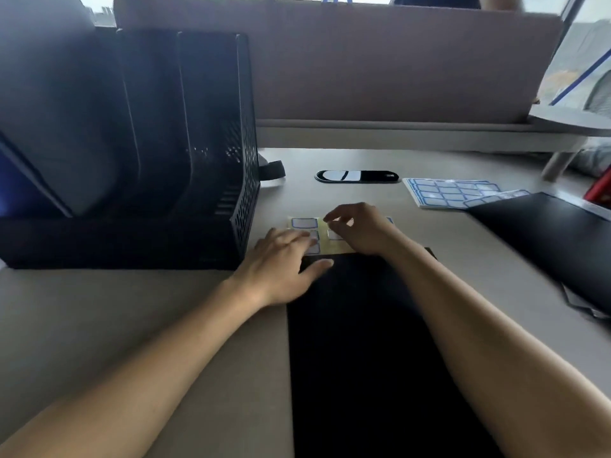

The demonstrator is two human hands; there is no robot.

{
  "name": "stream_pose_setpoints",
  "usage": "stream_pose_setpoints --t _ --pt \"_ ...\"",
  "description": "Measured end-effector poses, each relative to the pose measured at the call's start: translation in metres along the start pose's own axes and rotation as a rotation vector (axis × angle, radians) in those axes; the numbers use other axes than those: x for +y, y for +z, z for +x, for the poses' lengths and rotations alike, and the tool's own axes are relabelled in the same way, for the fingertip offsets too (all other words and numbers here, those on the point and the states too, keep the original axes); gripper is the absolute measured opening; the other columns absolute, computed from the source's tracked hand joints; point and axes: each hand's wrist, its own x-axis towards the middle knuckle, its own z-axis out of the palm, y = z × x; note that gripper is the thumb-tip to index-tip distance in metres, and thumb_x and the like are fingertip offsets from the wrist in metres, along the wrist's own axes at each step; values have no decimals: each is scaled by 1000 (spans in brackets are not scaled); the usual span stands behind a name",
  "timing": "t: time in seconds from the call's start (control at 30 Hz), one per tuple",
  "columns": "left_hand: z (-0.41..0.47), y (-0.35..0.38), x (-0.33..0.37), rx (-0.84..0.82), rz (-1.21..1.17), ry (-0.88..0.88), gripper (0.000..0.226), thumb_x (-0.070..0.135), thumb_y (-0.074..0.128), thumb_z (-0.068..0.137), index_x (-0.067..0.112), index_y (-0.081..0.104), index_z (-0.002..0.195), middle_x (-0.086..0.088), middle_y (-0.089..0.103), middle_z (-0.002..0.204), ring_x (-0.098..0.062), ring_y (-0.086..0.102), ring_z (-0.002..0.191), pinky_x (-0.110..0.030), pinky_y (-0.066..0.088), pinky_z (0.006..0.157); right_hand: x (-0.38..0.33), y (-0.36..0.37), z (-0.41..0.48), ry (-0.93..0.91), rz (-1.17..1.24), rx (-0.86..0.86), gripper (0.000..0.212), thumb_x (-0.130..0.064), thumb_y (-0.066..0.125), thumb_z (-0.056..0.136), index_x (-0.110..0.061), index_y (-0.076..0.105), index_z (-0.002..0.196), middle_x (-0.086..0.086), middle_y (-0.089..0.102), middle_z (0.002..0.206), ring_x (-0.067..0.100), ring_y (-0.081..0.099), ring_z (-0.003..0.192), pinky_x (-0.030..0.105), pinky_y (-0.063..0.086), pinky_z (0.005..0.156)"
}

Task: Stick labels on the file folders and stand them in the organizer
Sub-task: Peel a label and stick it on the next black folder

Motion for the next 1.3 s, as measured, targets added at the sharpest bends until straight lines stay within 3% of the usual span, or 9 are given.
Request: stream_pose_setpoints --t 0.17,0.37,0.53,0.9,1.0,1.13,1.3 --pt "1 13 -7 20 -6 -7 57 64 44 92 28 54 136 8 45 149 -19 32 139 -39 30 112 5 6 5 -58 -83 -23 41 -10 49 91 -36 70 115 -3 56 106 17 56 98 27 44 83" --pt "1 14 -6 29 -23 -22 56 62 45 92 29 54 136 10 42 150 -17 30 140 -38 27 112 10 9 7 -144 -162 -9 18 -23 59 96 -33 69 108 -5 53 107 16 57 95 27 39 77" --pt "0 13 -5 31 -35 -26 53 60 46 92 29 55 135 10 43 150 -17 30 140 -38 27 112 10 8 6 -146 -163 14 15 -26 59 97 -30 69 107 -3 58 108 18 57 95 28 43 77" --pt "-1 14 -5 45 -50 -36 53 61 47 91 30 57 132 11 45 148 -17 33 139 -39 29 111 15 3 4 -125 -27 105 17 -14 56 92 -26 68 98 -5 62 101 14 54 87 25 35 68" --pt "0 14 -5 53 -54 -35 51 59 49 91 30 57 132 11 46 148 -18 34 138 -39 29 111 16 0 5 -112 26 124 18 -11 58 90 -27 66 93 -5 63 98 2 50 74 15 34 65" --pt "0 14 -4 55 -47 -32 51 59 49 91 29 57 132 11 46 148 -18 34 138 -39 30 111 18 -6 6 -56 112 159 21 -13 59 90 -33 63 86 -14 63 89 -4 52 72 19 37 64" --pt "-1 14 -4 57 -43 -33 51 60 49 92 29 57 132 12 46 147 -18 34 138 -39 31 112 21 -8 8 9 308 236 20 -20 67 90 -33 61 76 -11 65 88 11 62 56 20 43 53"
